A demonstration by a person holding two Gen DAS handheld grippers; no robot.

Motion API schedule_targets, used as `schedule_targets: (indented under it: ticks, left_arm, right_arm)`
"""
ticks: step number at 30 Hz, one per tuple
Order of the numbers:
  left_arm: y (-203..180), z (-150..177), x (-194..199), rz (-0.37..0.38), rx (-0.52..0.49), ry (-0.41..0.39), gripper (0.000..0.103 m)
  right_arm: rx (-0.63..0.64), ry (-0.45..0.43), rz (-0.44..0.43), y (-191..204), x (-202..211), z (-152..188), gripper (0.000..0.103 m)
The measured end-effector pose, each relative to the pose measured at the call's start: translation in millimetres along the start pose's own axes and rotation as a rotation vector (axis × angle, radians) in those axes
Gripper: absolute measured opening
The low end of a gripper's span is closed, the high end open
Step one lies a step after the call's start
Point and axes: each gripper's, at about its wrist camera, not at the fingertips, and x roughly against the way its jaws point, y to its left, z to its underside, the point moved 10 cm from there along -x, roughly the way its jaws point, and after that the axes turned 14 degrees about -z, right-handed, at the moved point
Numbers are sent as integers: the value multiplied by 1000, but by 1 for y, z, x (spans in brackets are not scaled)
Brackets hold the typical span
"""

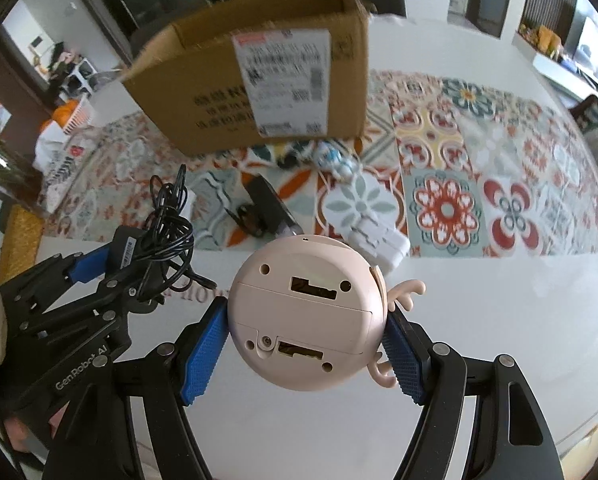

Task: Organize rigid objects
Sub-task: 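Lift and carry the speaker and adapter over the box with both tools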

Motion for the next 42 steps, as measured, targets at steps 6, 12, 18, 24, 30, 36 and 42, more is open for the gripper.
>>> schedule_targets:
  ticks: [6,12,18,24,30,36,42]
  left_arm:
    - [14,-16,25,-26,30,-56,41]
    - [25,-42,46,-50,45,-123,41]
    - [30,-67,67,-63,42,-190,41]
    - [31,-97,86,-63,37,-257,41]
    - [37,-128,97,-75,38,-296,41]
    - [40,-154,101,-92,27,-327,41]
    - [41,-180,89,-72,23,-297,41]
  right_arm:
    - [37,-83,-2,15,23,-22,73]
    - [68,-155,-5,22,39,-46,73]
    - [102,-230,-2,29,60,-72,73]
    - [131,-300,-9,37,78,-100,73]
    - [151,-345,-25,43,89,-131,73]
    - [160,-366,-26,44,92,-160,73]
    - [165,-348,-36,41,84,-188,73]
